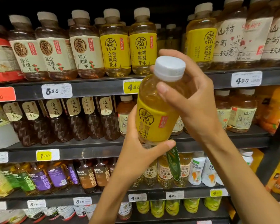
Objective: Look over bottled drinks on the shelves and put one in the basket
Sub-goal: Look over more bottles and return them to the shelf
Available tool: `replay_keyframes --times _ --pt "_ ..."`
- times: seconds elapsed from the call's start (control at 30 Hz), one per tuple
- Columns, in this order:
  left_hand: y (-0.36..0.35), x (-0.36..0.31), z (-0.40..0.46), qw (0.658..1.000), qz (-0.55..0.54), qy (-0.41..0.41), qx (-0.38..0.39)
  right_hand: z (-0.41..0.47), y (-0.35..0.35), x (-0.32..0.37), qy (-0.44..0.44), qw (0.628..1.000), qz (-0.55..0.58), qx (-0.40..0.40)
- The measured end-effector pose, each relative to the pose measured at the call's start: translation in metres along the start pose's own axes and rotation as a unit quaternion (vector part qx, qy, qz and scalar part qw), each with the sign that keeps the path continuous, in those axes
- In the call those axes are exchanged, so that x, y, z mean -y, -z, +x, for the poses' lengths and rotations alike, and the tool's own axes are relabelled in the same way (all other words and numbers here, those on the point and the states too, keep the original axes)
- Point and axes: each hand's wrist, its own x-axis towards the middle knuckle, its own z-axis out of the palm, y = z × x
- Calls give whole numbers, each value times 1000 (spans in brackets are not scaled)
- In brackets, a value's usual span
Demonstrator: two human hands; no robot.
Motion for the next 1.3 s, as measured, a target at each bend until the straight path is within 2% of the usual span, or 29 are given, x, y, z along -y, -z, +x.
replay_keyframes --times 0.1,0.3,0.4,0.5,0.63,0.83,0.9,1.0,1.07,1.2,1.3 --pt "4 3 6 997 48 -49 -38 -6 -2 -1 47 997 -25 60" --pt "16 -3 6 990 61 -110 -67 -12 -1 2 56 990 -20 126" --pt "18 -4 5 990 54 -113 -61 -11 -1 4 40 989 -8 141" --pt "21 -1 0 993 36 -103 -45 -8 -1 3 8 991 5 131" --pt "17 -3 -8 998 1 -67 -22 1 3 -4 -69 992 67 80" --pt "6 -7 -17 997 -64 30 40 8 2 -18 -155 957 209 131" --pt "5 -6 -17 994 -85 53 41 8 3 -19 -166 961 200 100" --pt "6 -5 -16 993 -103 52 -14 8 0 -15 -163 974 155 3" --pt "0 -7 -15 995 -86 41 -31 8 -3 -12 -159 980 114 -35" --pt "-11 -6 -12 996 -61 41 -59 12 -8 -8 -181 983 30 -15" --pt "-7 -5 -11 993 -95 58 -42 16 1 -9 -209 973 97 29"
